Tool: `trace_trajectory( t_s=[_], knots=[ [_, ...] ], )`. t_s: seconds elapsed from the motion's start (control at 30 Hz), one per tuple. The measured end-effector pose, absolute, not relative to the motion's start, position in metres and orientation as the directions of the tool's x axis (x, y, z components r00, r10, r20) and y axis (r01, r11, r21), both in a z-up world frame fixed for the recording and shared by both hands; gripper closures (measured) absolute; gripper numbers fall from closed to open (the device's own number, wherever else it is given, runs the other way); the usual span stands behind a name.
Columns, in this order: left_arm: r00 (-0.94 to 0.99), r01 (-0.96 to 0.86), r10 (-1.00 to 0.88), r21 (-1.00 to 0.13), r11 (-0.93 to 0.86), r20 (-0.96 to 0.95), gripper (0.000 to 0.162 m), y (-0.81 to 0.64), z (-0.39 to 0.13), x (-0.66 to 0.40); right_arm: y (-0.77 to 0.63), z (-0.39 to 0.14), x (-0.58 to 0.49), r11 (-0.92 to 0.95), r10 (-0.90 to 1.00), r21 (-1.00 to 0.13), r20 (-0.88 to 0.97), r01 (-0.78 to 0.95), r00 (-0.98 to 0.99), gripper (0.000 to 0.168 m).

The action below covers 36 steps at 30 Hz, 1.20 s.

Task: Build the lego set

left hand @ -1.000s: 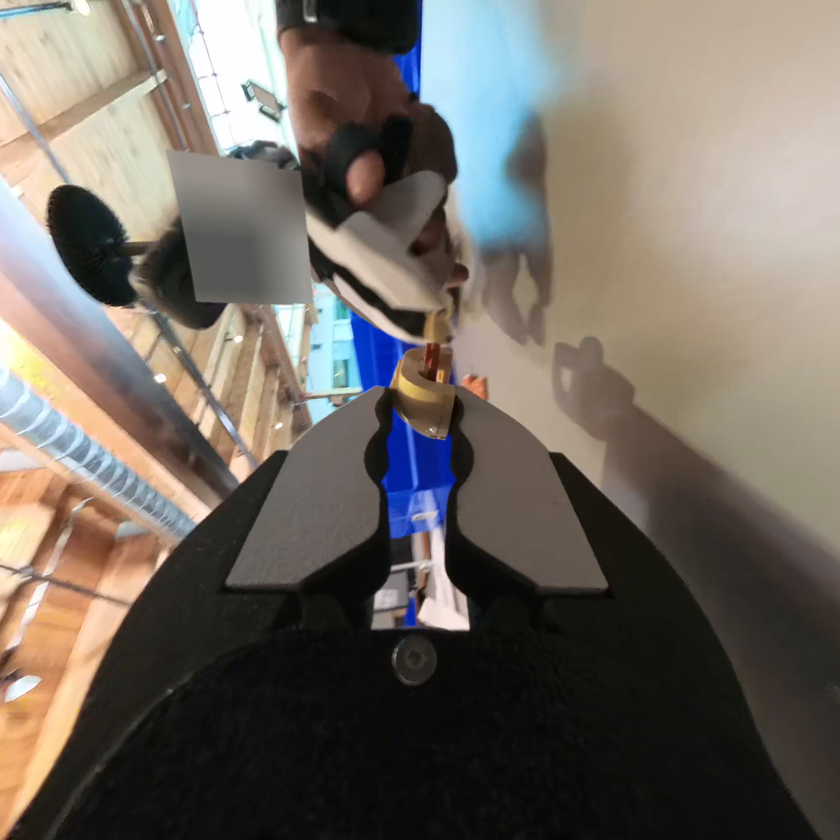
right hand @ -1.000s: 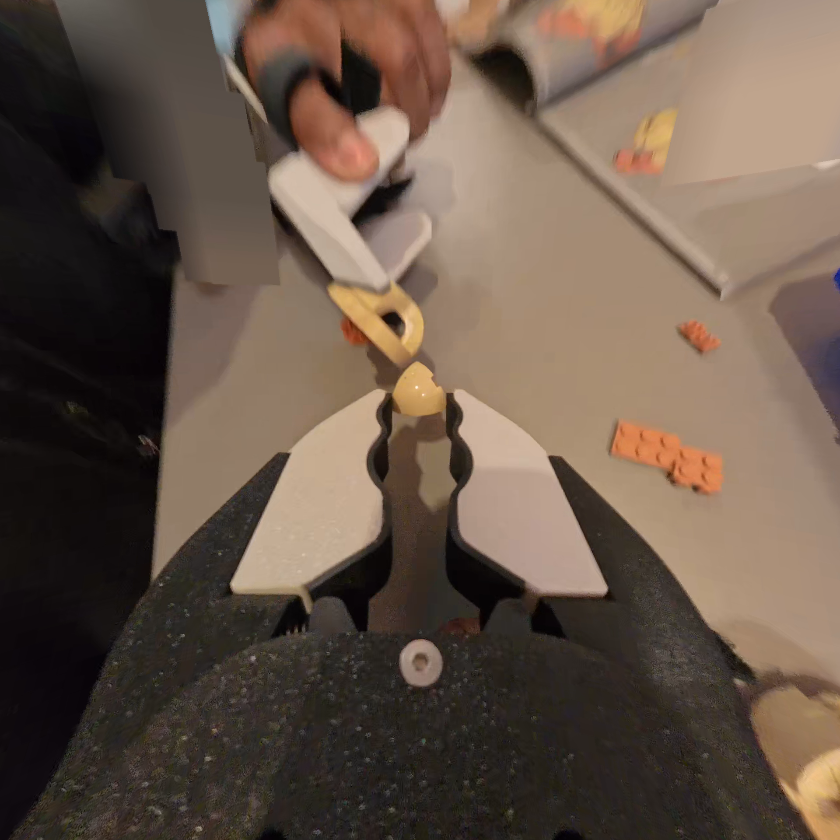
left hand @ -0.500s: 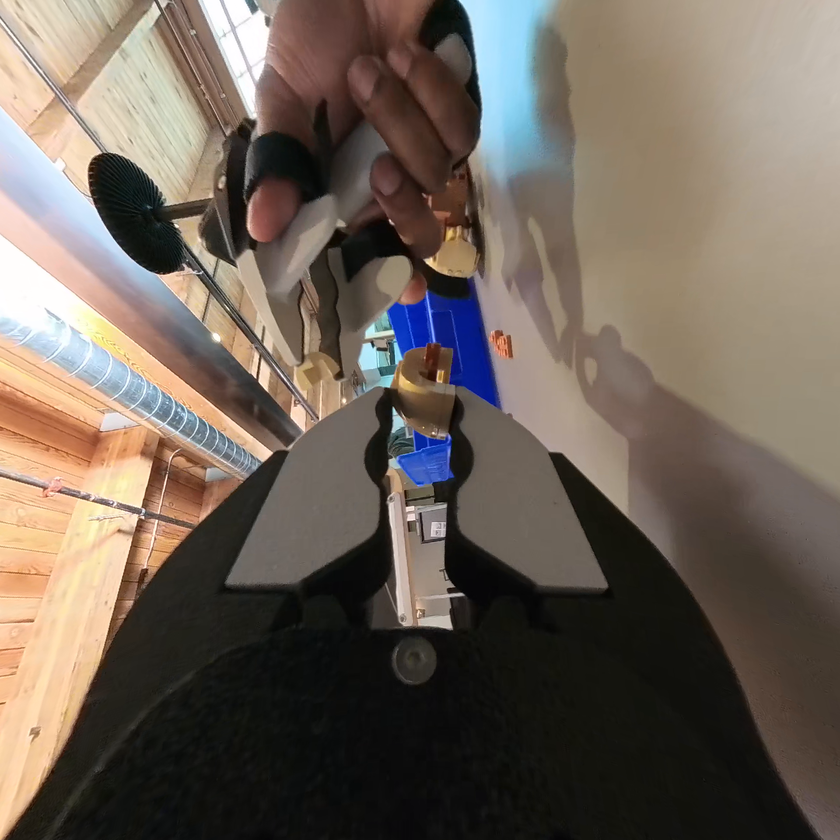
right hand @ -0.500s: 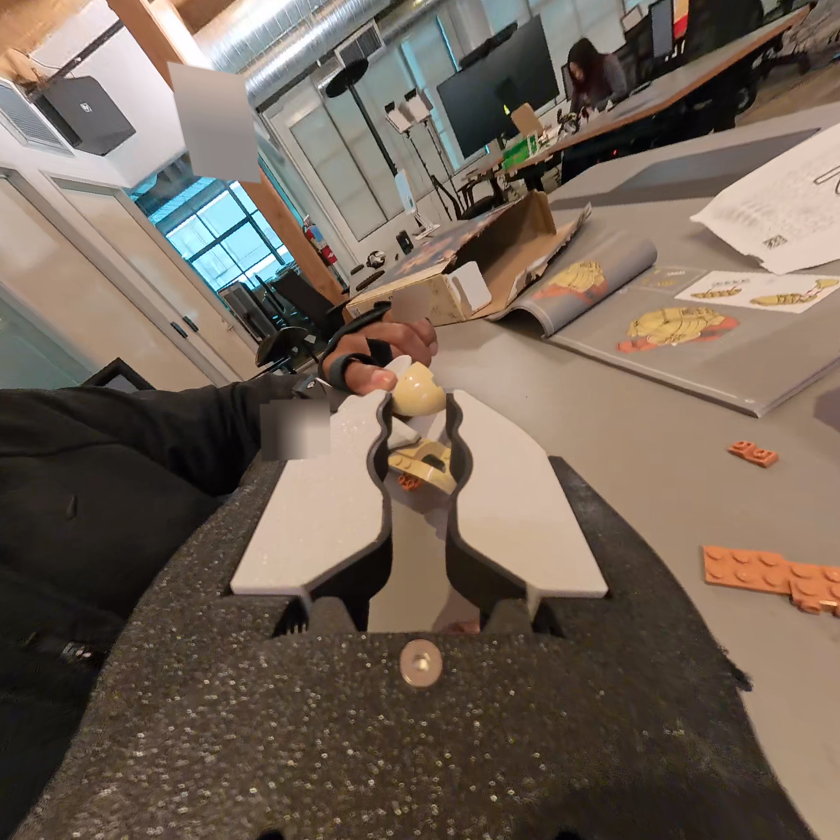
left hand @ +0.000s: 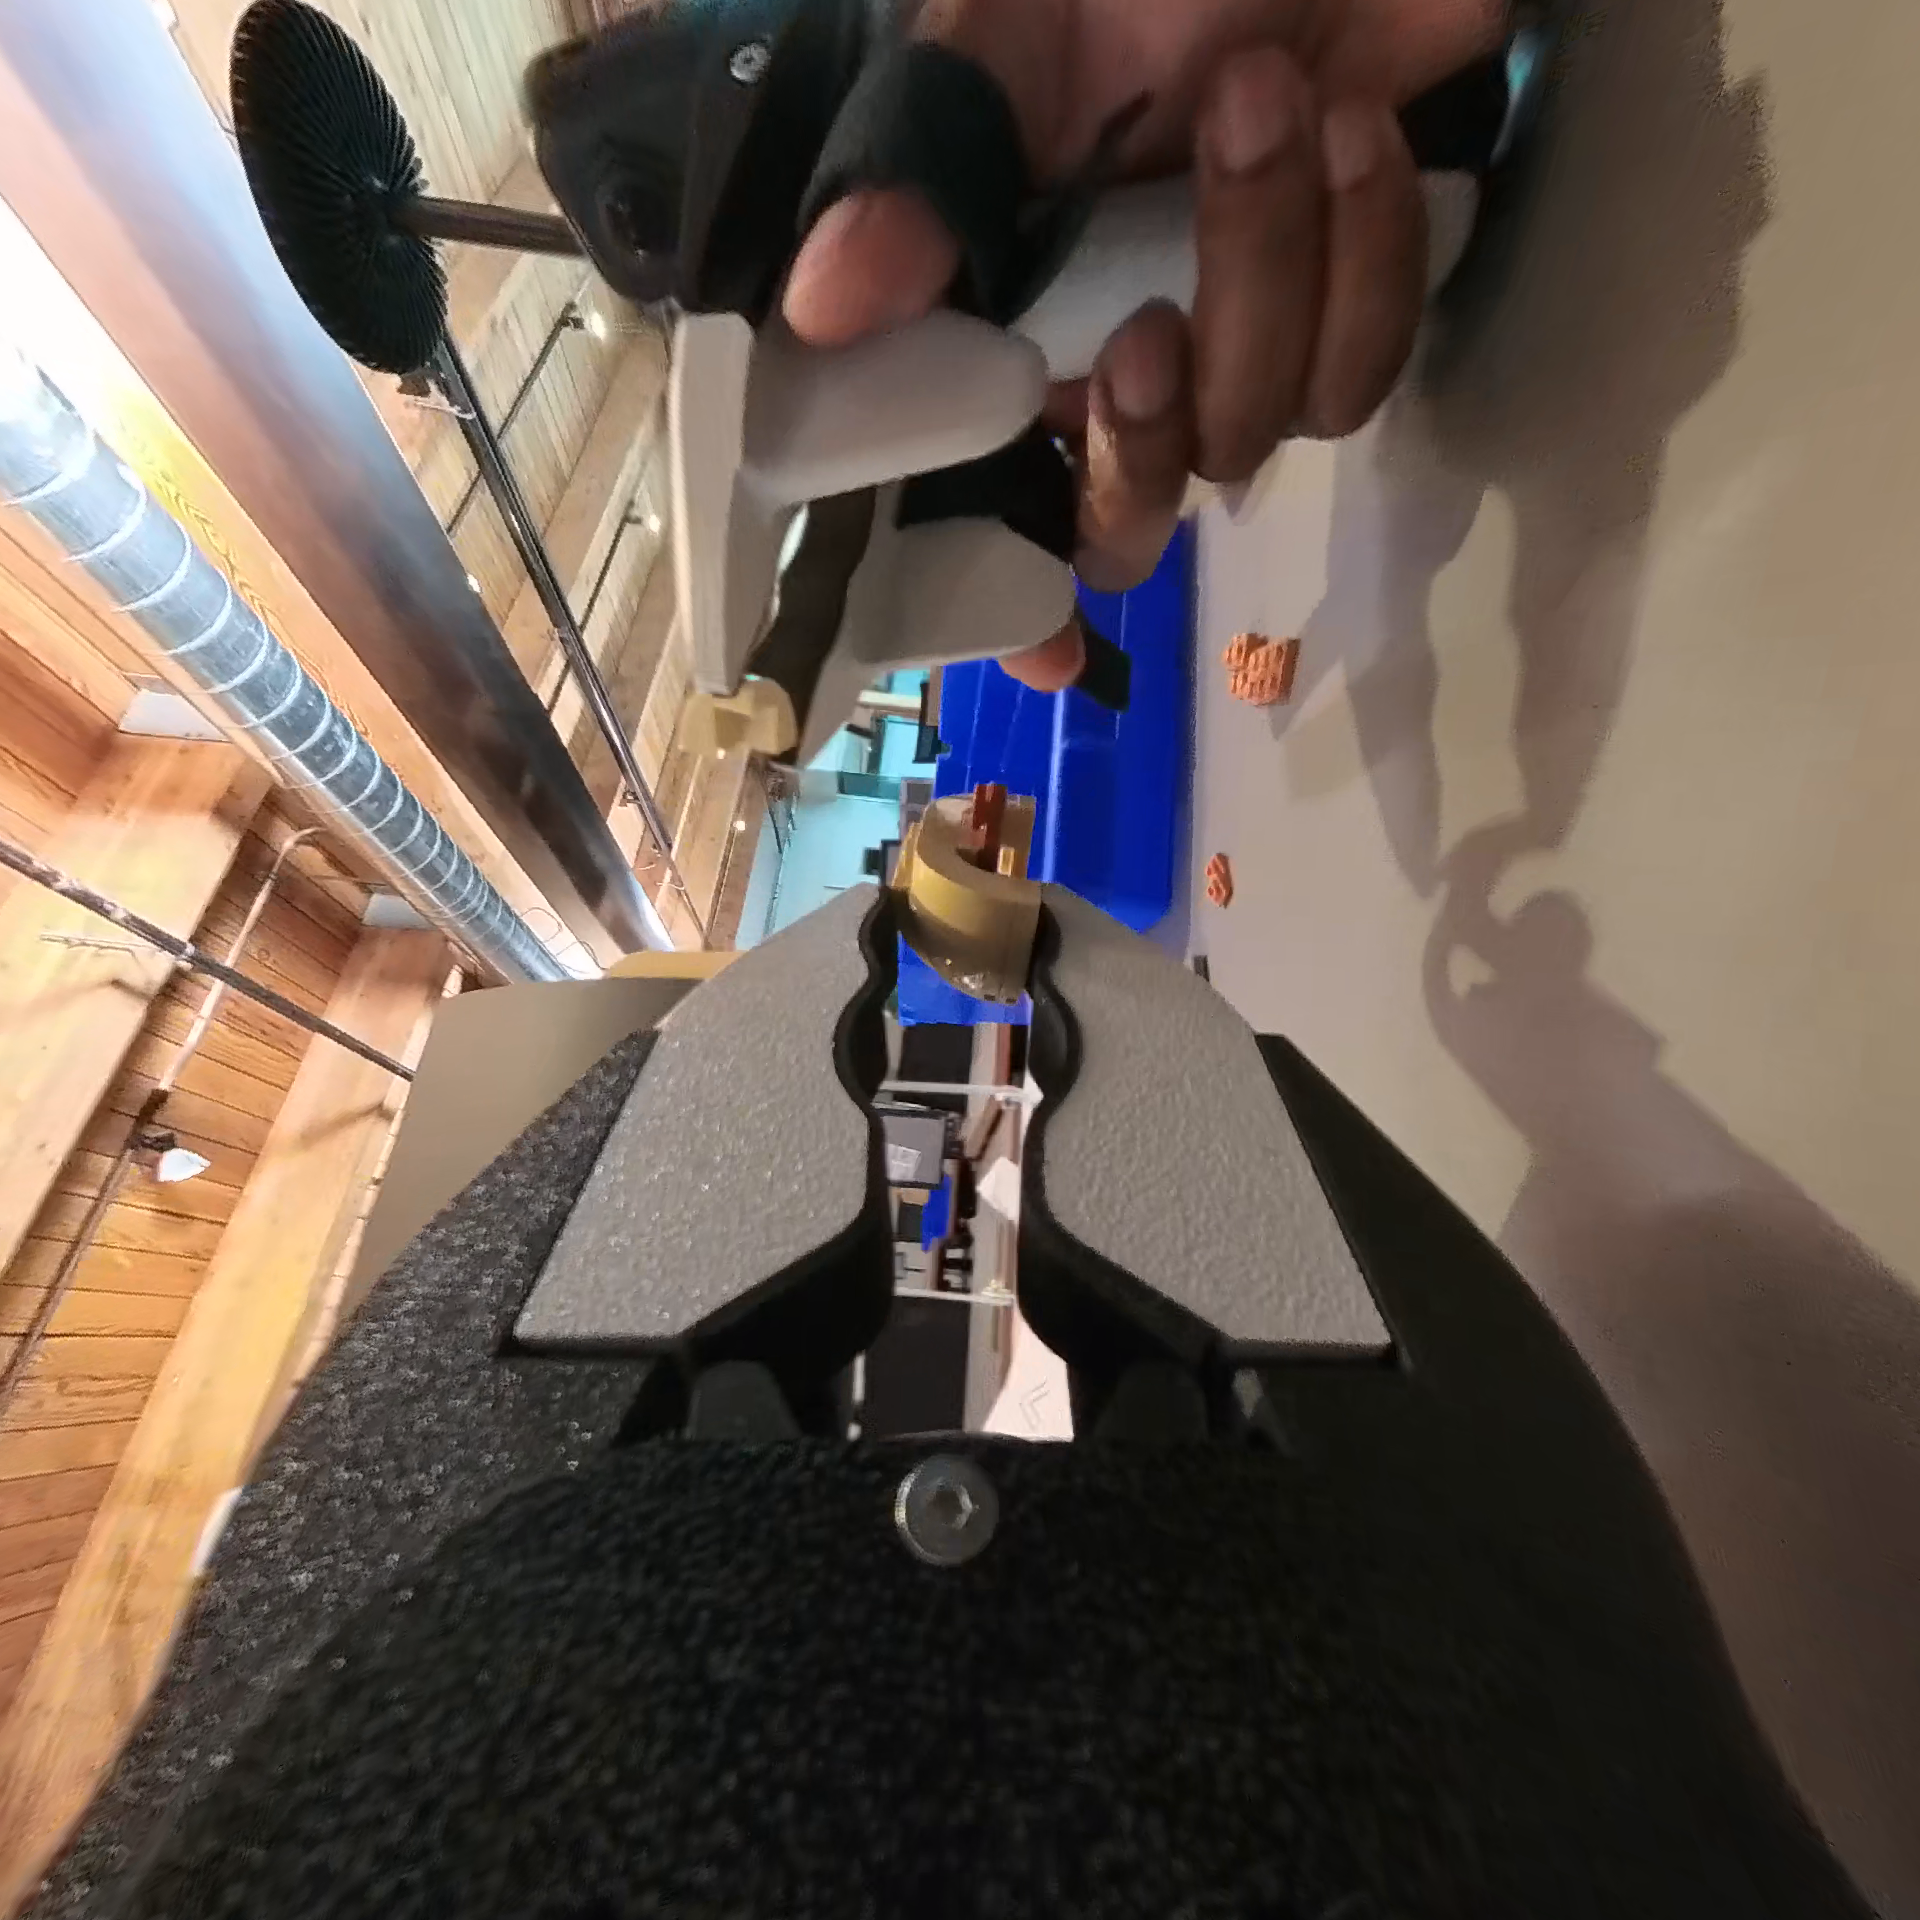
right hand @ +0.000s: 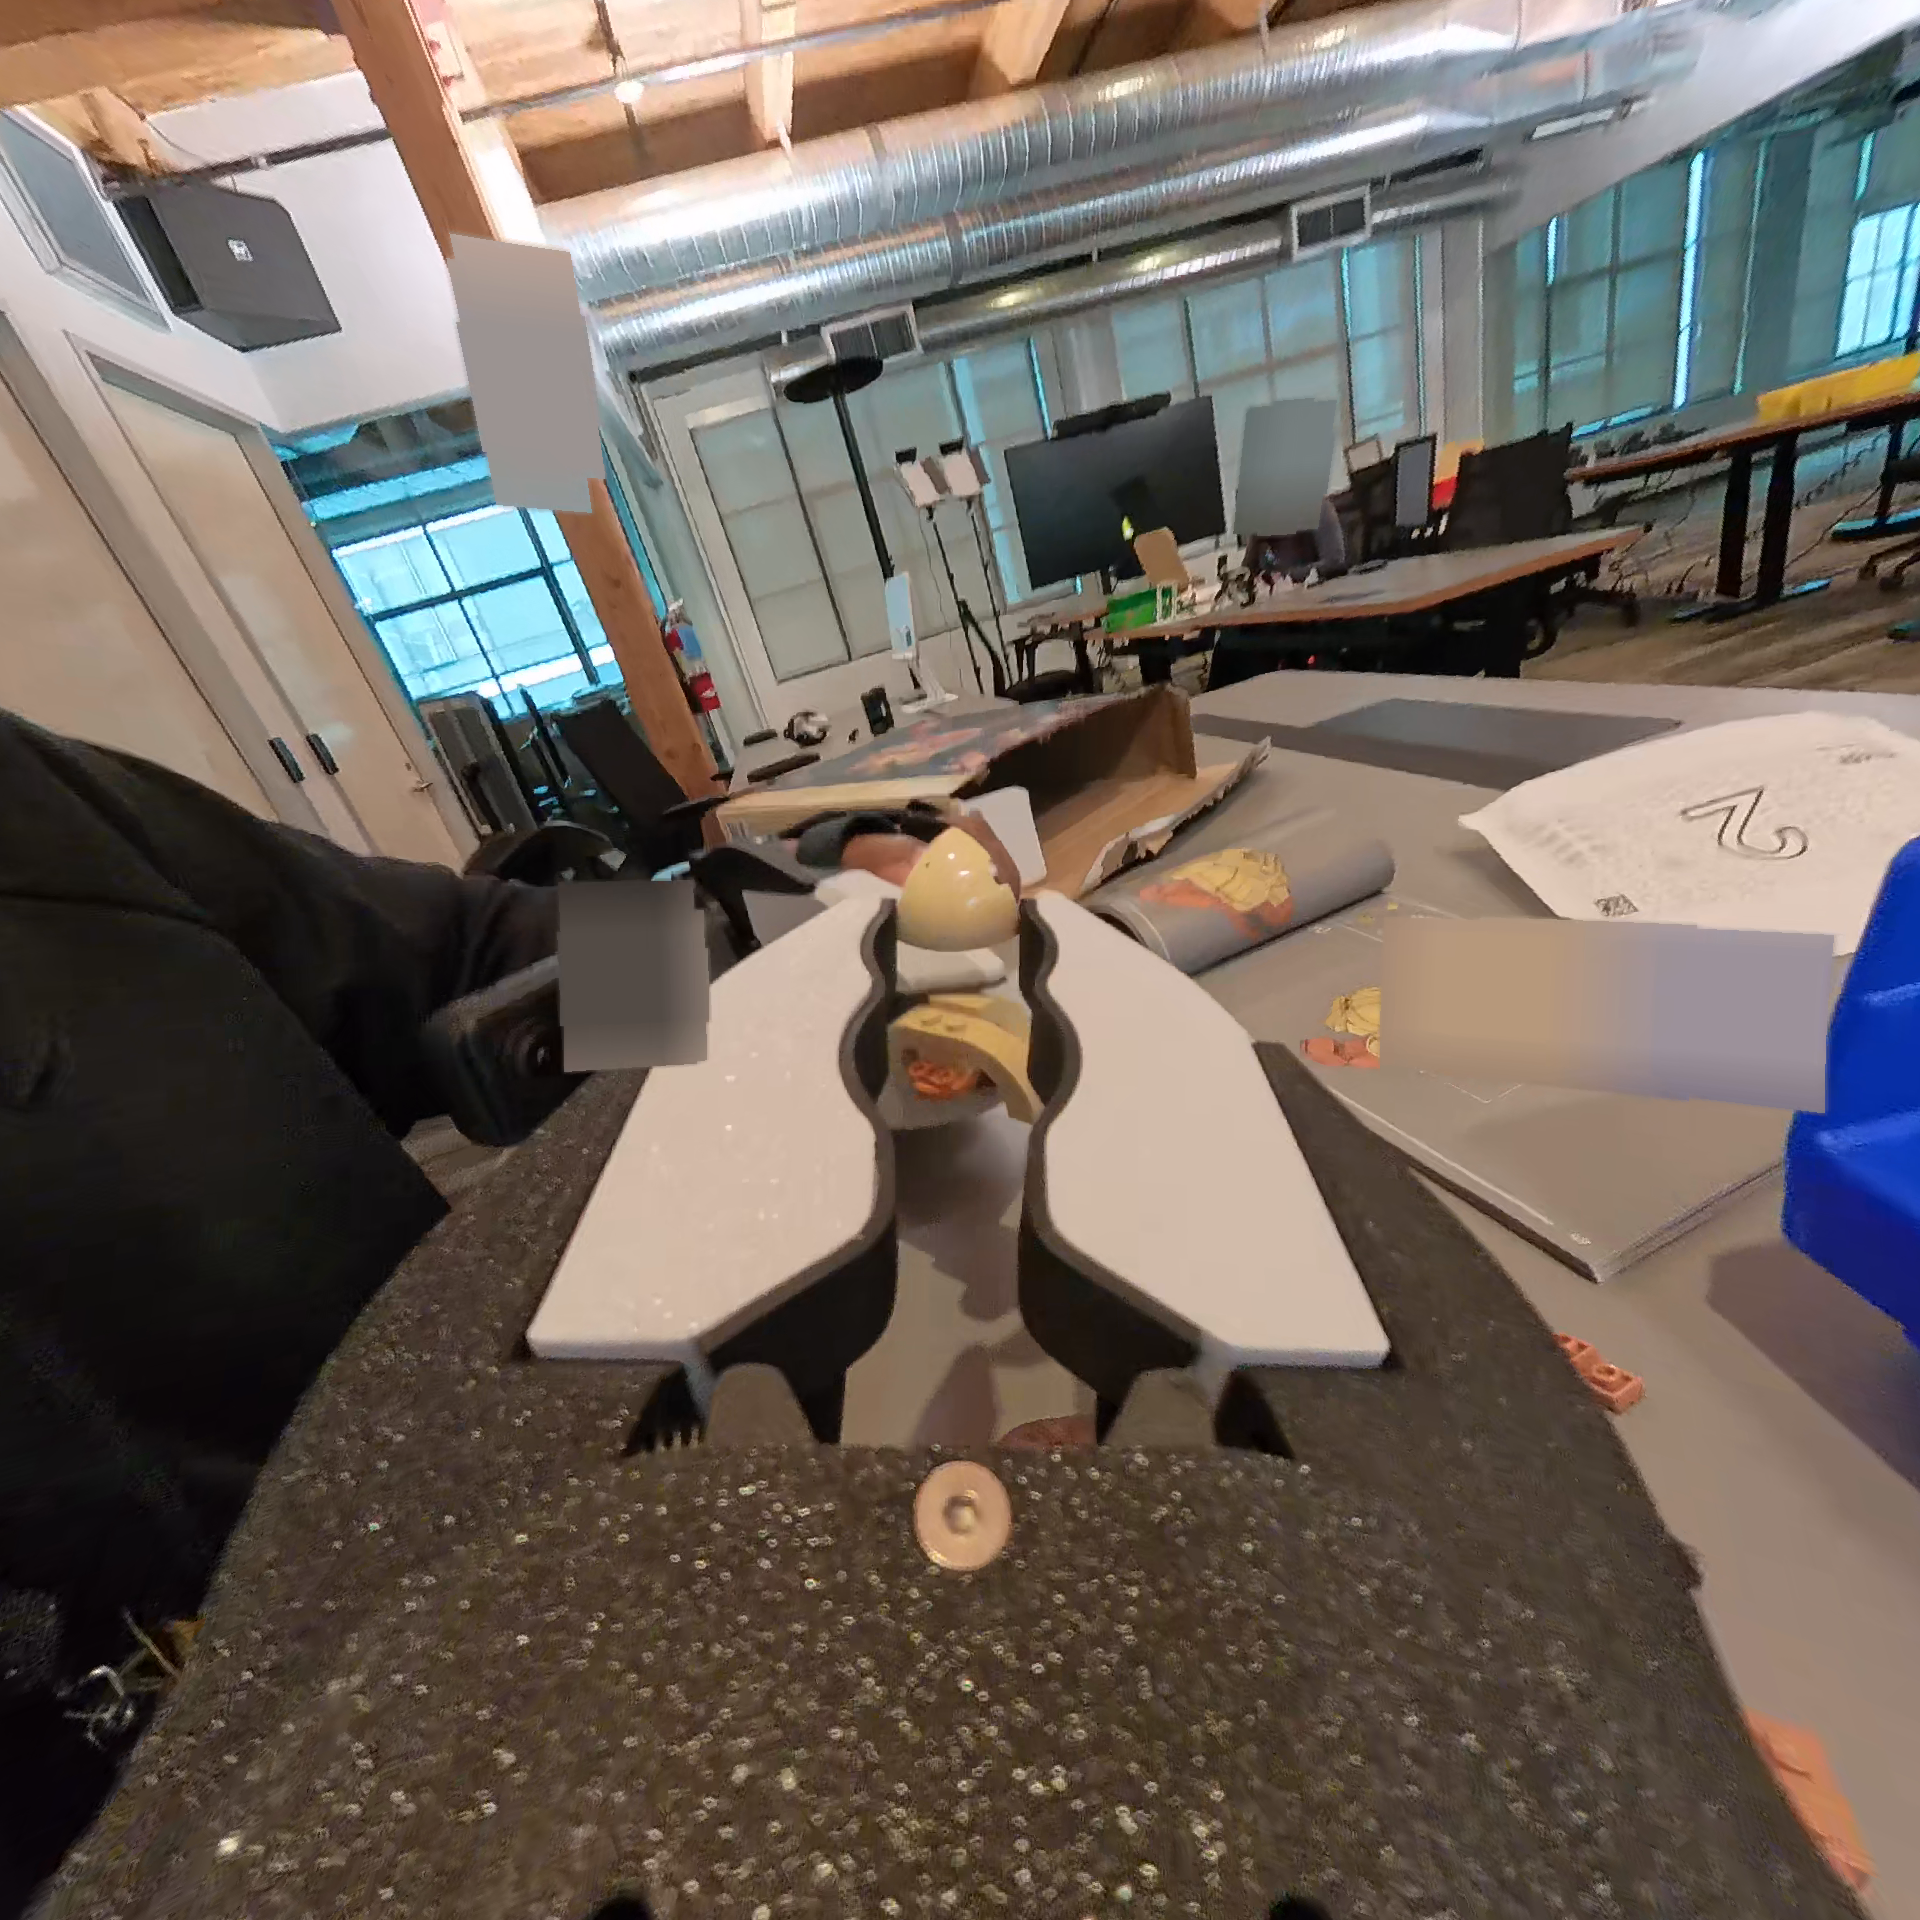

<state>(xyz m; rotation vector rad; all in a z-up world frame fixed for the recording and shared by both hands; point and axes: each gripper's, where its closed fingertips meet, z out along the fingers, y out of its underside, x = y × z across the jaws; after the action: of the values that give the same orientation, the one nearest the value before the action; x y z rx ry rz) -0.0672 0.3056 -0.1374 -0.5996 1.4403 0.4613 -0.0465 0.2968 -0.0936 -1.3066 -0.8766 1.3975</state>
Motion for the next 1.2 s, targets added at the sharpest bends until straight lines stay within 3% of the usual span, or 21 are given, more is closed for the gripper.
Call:
trace_trajectory(
  t_s=[0.13,0.3,0.53,0.73,0.97,1.2],
  knots=[
    [0.026,-0.641,0.066,0.035,0.767,-0.997,0.14,0.295,-0.131,-0.062,0.286,-0.081,-0.031,-0.289,0.95,-0.937,-0.306,-0.194,0.063,0.146],
    [-0.126,-0.611,0.287,0.302,0.732,-0.95,0.14,0.267,-0.126,-0.052,0.263,-0.083,-0.019,-0.391,0.919,-0.911,-0.394,-0.129,-0.006,0.146],
    [-0.225,-0.534,0.442,0.489,0.69,-0.868,0.14,0.253,-0.13,-0.034,0.242,-0.11,-0.032,-0.585,0.796,-0.81,-0.585,0.05,-0.155,0.146],
    [-0.238,-0.498,0.449,0.505,0.705,-0.861,0.14,0.257,-0.137,-0.025,0.255,-0.124,-0.027,-0.58,0.807,-0.807,-0.588,0.108,-0.058,0.146],
    [-0.243,-0.502,0.451,0.509,0.7,-0.859,0.14,0.255,-0.136,-0.029,0.262,-0.131,-0.022,-0.453,0.891,-0.87,-0.448,0.197,0.069,0.146],
    [-0.262,-0.481,0.472,0.538,0.692,-0.842,0.14,0.245,-0.138,-0.029,0.249,-0.143,-0.029,-0.45,0.889,-0.849,-0.455,0.278,0.049,0.146]
  ],
)
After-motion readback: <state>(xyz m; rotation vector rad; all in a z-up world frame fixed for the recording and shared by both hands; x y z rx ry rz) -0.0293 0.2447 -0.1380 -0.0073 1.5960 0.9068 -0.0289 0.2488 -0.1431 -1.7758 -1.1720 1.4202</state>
